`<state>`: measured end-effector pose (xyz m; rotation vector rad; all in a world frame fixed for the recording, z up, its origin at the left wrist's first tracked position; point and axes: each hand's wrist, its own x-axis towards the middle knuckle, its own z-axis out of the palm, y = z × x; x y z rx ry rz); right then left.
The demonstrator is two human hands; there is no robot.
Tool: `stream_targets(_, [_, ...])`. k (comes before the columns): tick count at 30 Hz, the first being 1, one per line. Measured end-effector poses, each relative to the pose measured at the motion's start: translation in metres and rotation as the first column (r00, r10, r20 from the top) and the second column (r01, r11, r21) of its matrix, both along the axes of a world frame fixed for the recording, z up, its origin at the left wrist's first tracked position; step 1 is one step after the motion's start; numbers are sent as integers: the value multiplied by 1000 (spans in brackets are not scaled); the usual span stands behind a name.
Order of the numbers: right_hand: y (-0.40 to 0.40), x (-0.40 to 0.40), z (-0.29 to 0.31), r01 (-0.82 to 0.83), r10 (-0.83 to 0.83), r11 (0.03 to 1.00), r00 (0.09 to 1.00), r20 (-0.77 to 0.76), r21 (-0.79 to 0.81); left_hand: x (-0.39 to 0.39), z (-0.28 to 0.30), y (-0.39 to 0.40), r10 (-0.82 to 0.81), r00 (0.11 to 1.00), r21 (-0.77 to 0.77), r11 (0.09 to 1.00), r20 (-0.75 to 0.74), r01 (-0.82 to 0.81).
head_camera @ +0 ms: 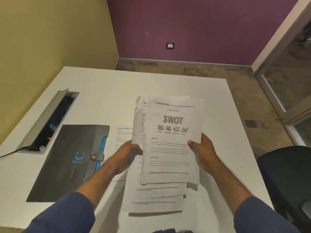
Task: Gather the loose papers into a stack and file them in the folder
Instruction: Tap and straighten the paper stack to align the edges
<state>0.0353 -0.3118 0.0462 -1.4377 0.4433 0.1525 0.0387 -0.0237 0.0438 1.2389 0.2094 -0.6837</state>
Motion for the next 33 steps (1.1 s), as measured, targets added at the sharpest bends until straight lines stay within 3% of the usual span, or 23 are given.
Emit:
stream_targets(3, [13, -3, 4, 41, -41, 999, 999, 28, -8, -4, 3, -1, 21, 999, -1, 1000, -36, -21])
stream_targets(5, [20, -4, 8, 35, -35, 999, 999, 37, 19, -5, 6, -6, 4, 998, 109, 994, 58, -11])
stream_targets(8, [27, -4, 16, -25, 22, 998, 998, 56, 63, -4, 12, -8, 103, 978, 213, 967, 182, -142])
stream_targets(14, [37, 0, 46, -47, 45, 999, 988, 145, 11, 6, 40, 11, 116, 909, 143, 972, 400, -187])
stream_targets(18, [48, -1, 63, -88, 98, 995, 964, 247, -48, 19, 53, 21, 53, 907, 138, 983, 417, -121])
stream_targets(23, [60, -7, 66, -37, 50, 998, 949, 312, -48, 17, 57, 22, 194, 868, 10, 975, 458, -224])
stream_targets(27, [58, -9, 63, -26, 34, 999, 940, 338, -27, 15, 55, 30, 199, 828, -77, 979, 524, -186])
stream_targets(33, [53, -8, 49, -89, 104, 994, 937, 332, -59, 20, 37, 33, 142, 871, 27, 984, 470, -174])
